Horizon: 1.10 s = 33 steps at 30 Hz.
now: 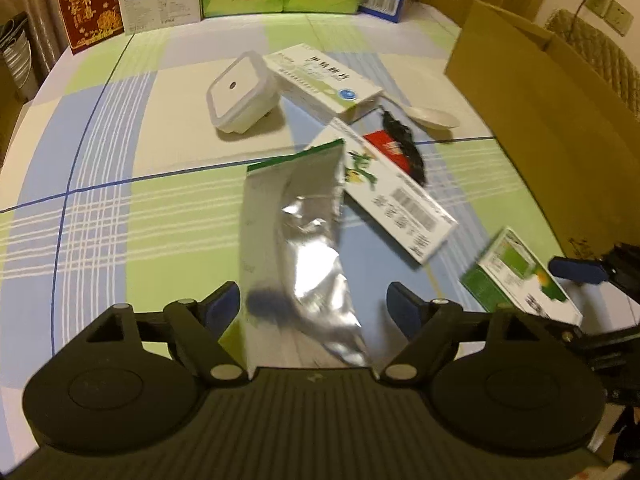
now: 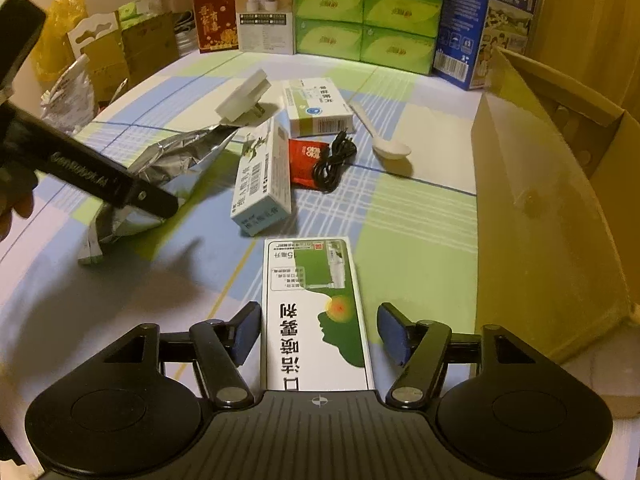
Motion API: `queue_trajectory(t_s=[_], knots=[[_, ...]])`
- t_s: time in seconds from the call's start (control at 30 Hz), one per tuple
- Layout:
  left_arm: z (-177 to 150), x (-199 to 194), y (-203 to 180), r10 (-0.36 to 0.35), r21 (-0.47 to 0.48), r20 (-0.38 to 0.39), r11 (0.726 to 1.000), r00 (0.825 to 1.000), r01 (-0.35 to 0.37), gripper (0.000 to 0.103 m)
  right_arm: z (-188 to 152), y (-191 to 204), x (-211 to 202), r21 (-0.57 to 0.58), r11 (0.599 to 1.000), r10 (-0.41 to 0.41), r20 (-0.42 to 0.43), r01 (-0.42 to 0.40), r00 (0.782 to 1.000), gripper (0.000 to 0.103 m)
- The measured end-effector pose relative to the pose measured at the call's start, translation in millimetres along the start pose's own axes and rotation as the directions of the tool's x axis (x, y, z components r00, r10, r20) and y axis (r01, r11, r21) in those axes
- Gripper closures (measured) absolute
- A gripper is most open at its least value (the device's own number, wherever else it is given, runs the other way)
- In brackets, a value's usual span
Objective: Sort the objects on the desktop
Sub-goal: 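Lift and carry the foil bag and green spray box toward the cardboard box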
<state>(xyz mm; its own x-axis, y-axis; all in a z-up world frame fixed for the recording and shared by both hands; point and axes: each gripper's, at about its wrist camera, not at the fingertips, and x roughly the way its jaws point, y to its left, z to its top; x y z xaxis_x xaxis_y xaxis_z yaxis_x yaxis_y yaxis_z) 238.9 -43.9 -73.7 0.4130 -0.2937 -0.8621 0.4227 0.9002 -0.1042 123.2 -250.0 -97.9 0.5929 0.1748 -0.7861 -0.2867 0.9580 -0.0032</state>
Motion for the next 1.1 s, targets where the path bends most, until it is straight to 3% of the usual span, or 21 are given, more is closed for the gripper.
queue_trajectory(t_s=[0.1,0.17,0.23,0.37,0.53,0.83,1.1], knots=[[8.1,9.8,5.8,0.003,0.018,-0.035,1.0,0.999,-0.002,0.028,2.3,-0.7,6.6,-0.001,1.0,0.006,-0.012,-0.006,1.0,0.042],[11.3,16.3,8.7,0.0,0.025,-0.067,1.0,0.998,0.002,0.044,3.8,-0.9,10.9,0.004,1.0,0.011,-0.026,-0.011,1.0,0.042],[11.4,20.0,11.4,0.016,0.034,-0.094,0.999,0.995,-0.013,0.054,4.5,-0.6,13.5,0.007,1.0,0.018,-0.035,-0.018,0.999,0.049],[2.4,10.8,11.3,0.005,0.052,-0.107,0.999,0.994,0.001,0.067,2.0,0.9,11.2,0.013,1.0,0.019,-0.041,-0.018,0.999,0.05],[-33.2,-10.5,-10.9,0.015,0.112,-0.137,0.994,0.99,0.0,0.067,-11.7,4.3,-4.9,0.037,0.999,0.032,-0.051,-0.03,0.998,0.05],[-88.9,-41.9,-47.4,0.006,0.138,-0.167,0.99,0.986,0.018,0.064,-47.1,5.2,-38.6,0.093,0.995,0.04,-0.07,-0.033,0.997,0.05],[-85.9,-49.8,-48.5,0.012,0.174,-0.155,0.985,0.988,0.015,0.039,-59.0,4.7,-47.5,0.112,0.993,0.039,-0.058,-0.032,0.998,0.042]])
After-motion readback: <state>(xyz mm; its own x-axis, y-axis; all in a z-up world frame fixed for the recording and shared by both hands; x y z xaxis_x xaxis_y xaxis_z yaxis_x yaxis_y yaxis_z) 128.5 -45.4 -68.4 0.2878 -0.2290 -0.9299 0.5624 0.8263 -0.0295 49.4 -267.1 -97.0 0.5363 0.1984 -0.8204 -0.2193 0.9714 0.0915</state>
